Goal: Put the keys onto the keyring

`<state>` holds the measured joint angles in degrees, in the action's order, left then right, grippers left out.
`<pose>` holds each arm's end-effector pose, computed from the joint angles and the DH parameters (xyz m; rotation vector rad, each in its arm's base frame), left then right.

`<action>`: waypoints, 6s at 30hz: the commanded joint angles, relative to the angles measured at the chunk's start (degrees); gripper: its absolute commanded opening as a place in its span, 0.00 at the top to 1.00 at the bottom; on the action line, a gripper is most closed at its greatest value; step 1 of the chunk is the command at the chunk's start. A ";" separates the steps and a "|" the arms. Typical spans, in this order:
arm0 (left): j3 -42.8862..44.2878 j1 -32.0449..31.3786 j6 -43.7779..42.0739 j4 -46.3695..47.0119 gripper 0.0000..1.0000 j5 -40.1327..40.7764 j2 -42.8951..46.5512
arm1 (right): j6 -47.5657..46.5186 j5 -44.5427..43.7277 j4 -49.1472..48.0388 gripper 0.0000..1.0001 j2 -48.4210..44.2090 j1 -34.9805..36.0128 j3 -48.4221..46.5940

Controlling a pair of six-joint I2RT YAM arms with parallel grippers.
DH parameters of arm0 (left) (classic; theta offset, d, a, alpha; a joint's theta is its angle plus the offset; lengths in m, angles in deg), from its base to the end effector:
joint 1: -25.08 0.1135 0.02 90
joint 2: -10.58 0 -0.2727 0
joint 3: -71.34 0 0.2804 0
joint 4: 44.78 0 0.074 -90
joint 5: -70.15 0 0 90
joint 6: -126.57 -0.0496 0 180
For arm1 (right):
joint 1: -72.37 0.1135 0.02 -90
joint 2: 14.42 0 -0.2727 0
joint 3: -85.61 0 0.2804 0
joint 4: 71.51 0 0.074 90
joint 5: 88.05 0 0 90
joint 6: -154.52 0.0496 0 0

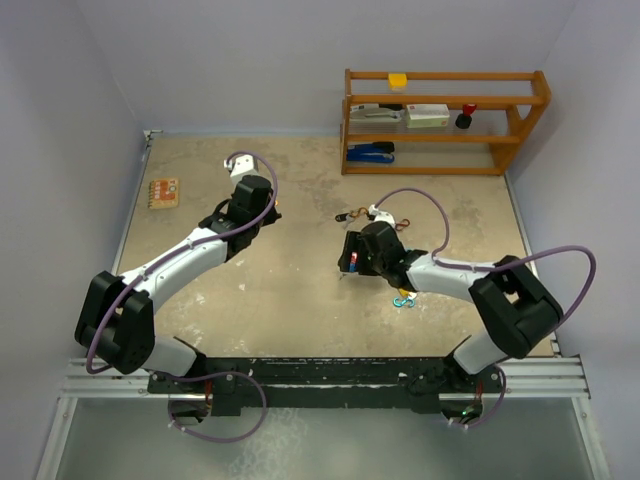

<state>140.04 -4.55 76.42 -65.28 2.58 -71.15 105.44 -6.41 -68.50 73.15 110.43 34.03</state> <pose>0.3169 -0.1585 0.2539 -0.4116 2.0809 -0.3018 0.2650 0.1984 0.1437 0.1379 2.3033 0.5694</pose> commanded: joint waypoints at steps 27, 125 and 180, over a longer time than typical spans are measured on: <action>-0.07 0.36 -0.39 2.17 1.00 0.16 0.83 | -1.02 8.16 -6.17 0.23 10.26 0.41 -5.19; -1.08 0.36 -0.31 4.71 1.00 -3.19 -0.80 | 11.37 1.88 3.37 0.73 2.90 2.09 -0.68; 1.35 -4.99 -4.03 4.90 1.00 -13.65 4.12 | -28.93 13.36 -12.74 1.00 -17.91 2.20 3.45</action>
<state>139.18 -8.94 72.75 -62.50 -10.05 -67.02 77.51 4.78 -77.40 52.87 112.49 40.06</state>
